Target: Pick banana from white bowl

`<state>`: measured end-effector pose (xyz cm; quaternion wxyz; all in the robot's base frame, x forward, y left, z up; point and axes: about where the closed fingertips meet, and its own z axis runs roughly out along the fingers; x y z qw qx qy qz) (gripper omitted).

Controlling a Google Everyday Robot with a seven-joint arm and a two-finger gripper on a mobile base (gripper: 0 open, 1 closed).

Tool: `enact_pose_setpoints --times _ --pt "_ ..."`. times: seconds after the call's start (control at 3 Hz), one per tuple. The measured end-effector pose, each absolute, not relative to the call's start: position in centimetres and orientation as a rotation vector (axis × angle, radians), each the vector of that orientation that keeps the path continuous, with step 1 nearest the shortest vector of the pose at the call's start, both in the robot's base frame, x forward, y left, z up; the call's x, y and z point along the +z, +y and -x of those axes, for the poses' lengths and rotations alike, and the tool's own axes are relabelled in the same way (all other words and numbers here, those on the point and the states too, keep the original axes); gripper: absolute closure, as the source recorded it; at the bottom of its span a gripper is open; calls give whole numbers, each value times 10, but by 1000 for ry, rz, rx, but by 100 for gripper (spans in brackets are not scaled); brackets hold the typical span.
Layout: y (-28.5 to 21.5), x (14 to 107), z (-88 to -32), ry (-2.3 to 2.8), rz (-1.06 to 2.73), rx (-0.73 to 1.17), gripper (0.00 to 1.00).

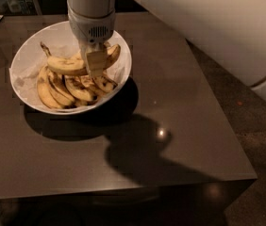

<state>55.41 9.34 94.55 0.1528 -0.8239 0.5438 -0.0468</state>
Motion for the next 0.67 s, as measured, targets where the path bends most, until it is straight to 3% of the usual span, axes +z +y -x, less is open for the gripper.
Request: enact_pose_setpoints --times 0.67 --pt "60 1011 -484 1544 2171 -142 100"
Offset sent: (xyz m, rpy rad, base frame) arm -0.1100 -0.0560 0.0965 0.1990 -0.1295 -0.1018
